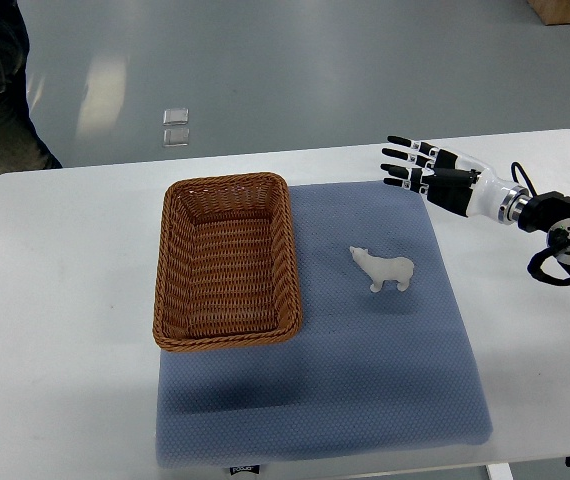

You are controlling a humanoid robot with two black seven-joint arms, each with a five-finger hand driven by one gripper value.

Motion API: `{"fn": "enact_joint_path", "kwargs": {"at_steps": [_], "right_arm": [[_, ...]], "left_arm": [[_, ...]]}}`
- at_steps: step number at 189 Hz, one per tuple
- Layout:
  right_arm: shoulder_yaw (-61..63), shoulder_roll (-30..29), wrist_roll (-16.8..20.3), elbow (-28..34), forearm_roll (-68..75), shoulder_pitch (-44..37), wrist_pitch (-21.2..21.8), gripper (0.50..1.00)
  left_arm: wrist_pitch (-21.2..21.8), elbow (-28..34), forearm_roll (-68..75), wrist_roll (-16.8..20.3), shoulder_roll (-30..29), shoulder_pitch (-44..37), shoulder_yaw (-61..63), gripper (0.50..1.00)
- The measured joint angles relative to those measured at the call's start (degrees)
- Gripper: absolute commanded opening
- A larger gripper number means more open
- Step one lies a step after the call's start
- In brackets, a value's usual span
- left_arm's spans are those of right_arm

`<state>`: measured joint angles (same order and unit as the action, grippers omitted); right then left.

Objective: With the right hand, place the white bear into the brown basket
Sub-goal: 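Move the right hand toward the white bear figurine on the mat, then lower the right hand over the white bear and open fingers around it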

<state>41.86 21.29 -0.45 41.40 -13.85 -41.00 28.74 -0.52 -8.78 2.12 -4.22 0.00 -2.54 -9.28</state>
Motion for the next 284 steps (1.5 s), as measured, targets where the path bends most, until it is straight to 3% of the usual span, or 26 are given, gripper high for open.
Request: {"fn": "enact_joint_path", "kwargs": {"at_steps": [60,99,128,213,284], "right_arm": [[-0.05,0.36,0.02,0.41,-6.87,-1.49,0.65,0.928],[-0.01,2.25,-0.12,2.19,-19.39,-3.38,4.07,0.928],[0.02,4.64,-0.48,6.33,-30.21,-4.61,6.09,0.928],[-0.63,8.73,-0.61,21.9,-52.3,-5.66,6.27,0.928],[-3.52,8.36,-0.61,23.98,-63.77,-4.86,6.27,0.928]], "left_arm": [[0.0,0.0,-0.08,-0.06,0.0,0.06,0.02,1.0],[0.0,-0.07,-0.11,-0.01,0.0,0.17,0.08,1.0],[0.0,-0.17,-0.11,0.01,0.0,0.6,0.19,1.0],[0.0,-0.18,-0.1,0.0,0.0,0.7,0.14,1.0],[0.0,-0.18,-0.09,0.0,0.0,0.7,0.14,1.0]]}}
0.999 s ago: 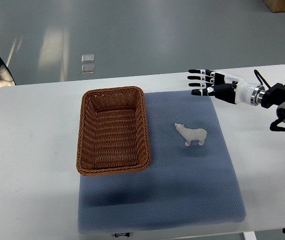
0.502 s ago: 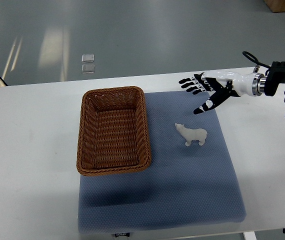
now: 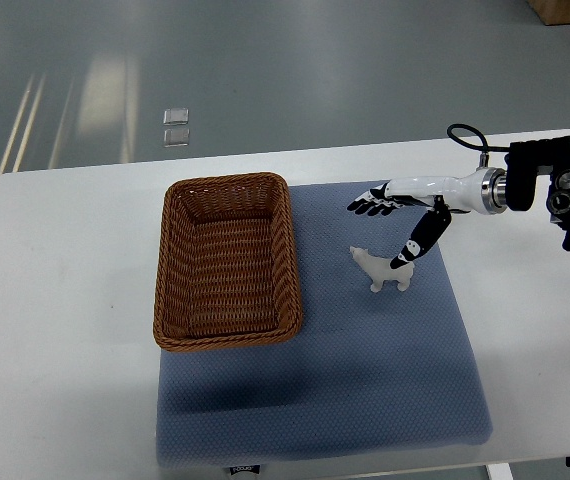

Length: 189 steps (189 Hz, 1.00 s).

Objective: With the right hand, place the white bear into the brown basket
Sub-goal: 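Lower the right hand over the white bear and open fingers around it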

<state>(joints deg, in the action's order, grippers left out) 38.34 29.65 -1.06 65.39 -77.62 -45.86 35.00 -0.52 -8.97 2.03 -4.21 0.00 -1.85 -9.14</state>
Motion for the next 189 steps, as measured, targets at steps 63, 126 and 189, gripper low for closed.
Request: {"fn": "enact_joint_path", "kwargs": {"at_steps": [63,126,189], "right_arm": [[-0.37,-1.4,-0.07,0.01,-1.04,3.07,0.0,0.921],[-2.28,-2.13,-0.7,-0.15,-2.3,4.01,-3.28,0.901],[-3.85,-1.68,-3.03,-0.49,-3.77,3.76,-5.66,0.813]], "left_arm": [[0.0,0.0,0.0,0.0,0.0,0.0,0.0,1.0],[0.0,0.0,0.0,-0.01,0.0,0.0,0.0,1.0],[0.0,0.0,0.0,-0.02,0.0,0.0,0.0,1.0]]}}
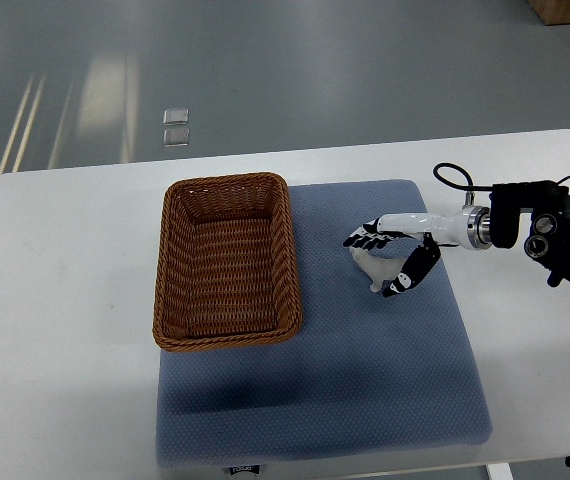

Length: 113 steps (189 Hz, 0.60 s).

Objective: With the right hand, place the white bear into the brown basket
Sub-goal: 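Lower the right hand over the white bear and open fingers around it, then close the right hand fingers to grasp the white bear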

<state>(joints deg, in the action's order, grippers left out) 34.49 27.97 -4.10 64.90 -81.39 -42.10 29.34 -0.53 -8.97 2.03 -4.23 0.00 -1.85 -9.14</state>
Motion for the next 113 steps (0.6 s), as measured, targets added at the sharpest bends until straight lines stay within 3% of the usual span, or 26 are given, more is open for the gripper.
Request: {"fn": "enact_joint_path", "kwargs": {"at_steps": [113], "right_arm": [[-0.76,0.45,-3.63,-0.12,-2.76,-0.07,0.02,0.605]], "left_arm": [[0.0,0.0,0.0,0.0,0.0,0.0,0.0,1.0]]}}
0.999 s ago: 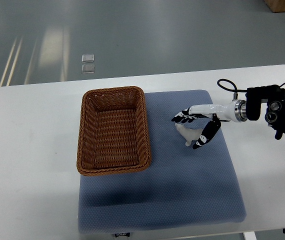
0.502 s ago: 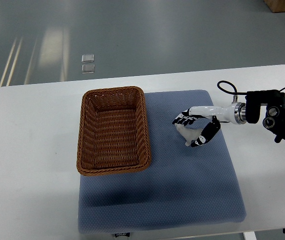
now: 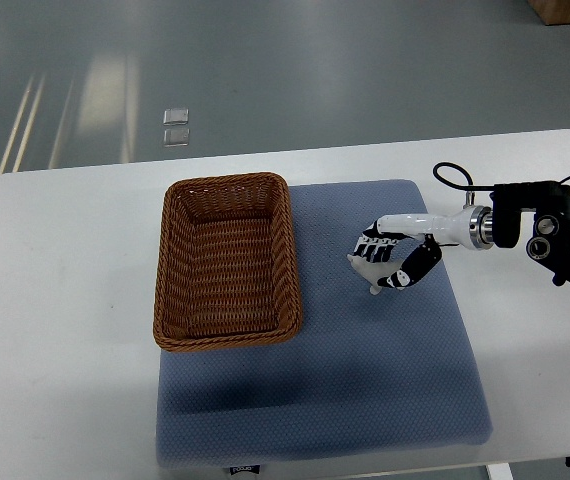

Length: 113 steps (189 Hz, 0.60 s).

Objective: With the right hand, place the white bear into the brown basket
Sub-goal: 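Close the right hand fingers to grasp the white bear, then lift the bear and carry it with the right hand over the basket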

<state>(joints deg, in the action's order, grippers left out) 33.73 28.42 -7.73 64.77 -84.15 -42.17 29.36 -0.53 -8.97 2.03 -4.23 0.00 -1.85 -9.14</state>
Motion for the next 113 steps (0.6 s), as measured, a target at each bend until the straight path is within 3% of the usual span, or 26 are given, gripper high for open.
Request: {"fn": "enact_joint_path", "kwargs": {"at_steps": [20,53,113], "right_arm": [[-0.27,0.05,-0.57,0.0,-0.33,0.0,0.0,0.552],[-0.33,0.07,-1.2,0.0,-0.65,0.0,-0.02,0.515],[-0.03,0.2,-1.55,0.01,-0.28,-1.64,0.47,0.5]], "left_arm": [[0.0,0.0,0.0,0.0,0.0,0.0,0.0,1.0],[0.0,0.0,0.0,0.0,0.0,0.0,0.0,1.0],[0.0,0.0,-0.01,0.02,0.0,0.0,0.0,1.0]]}}
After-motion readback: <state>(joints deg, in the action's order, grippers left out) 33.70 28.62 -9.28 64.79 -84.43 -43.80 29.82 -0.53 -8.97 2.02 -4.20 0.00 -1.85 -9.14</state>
